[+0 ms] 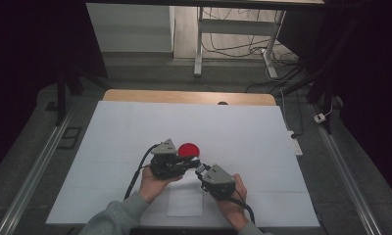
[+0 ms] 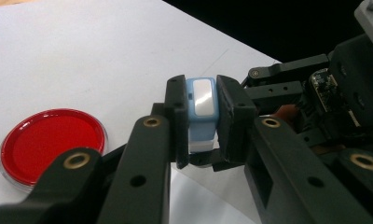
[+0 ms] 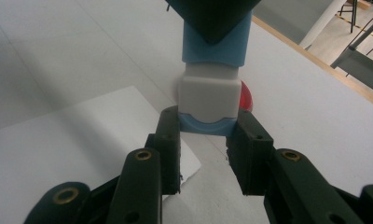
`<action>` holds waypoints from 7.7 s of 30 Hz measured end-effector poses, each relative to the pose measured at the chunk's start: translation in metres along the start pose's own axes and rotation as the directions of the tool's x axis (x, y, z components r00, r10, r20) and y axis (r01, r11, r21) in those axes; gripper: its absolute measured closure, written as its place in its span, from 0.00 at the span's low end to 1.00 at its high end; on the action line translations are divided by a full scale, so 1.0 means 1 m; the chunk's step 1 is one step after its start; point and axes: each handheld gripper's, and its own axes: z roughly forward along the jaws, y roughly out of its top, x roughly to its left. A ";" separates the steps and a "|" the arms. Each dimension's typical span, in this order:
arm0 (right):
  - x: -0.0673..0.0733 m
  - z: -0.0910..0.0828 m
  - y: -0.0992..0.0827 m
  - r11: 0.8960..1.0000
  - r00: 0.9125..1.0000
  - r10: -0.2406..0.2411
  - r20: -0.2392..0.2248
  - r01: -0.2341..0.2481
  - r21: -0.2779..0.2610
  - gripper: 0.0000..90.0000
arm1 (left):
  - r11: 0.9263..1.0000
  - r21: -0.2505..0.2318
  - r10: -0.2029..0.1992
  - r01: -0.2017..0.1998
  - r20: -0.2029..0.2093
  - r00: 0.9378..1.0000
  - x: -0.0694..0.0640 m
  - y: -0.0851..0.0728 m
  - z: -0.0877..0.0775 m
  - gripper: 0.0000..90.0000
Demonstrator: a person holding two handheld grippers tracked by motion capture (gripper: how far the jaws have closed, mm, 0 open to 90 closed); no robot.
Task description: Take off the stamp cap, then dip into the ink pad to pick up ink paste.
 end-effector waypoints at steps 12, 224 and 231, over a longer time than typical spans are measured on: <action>0.000 0.000 -0.001 0.999 0.999 0.034 -0.002 -0.034 -0.016 0.73 | 1.000 -0.010 -0.012 0.012 0.002 1.000 0.001 0.000 0.000 0.84; -0.056 -0.060 -0.060 0.989 0.988 0.146 0.049 -0.145 -0.023 0.73 | 0.974 0.224 0.085 -0.038 -0.206 0.975 0.077 0.008 0.033 0.84; -0.055 -0.059 -0.060 0.990 0.989 0.144 0.047 -0.143 -0.023 0.73 | 0.973 0.229 0.085 -0.037 -0.203 0.976 0.078 0.006 0.036 0.84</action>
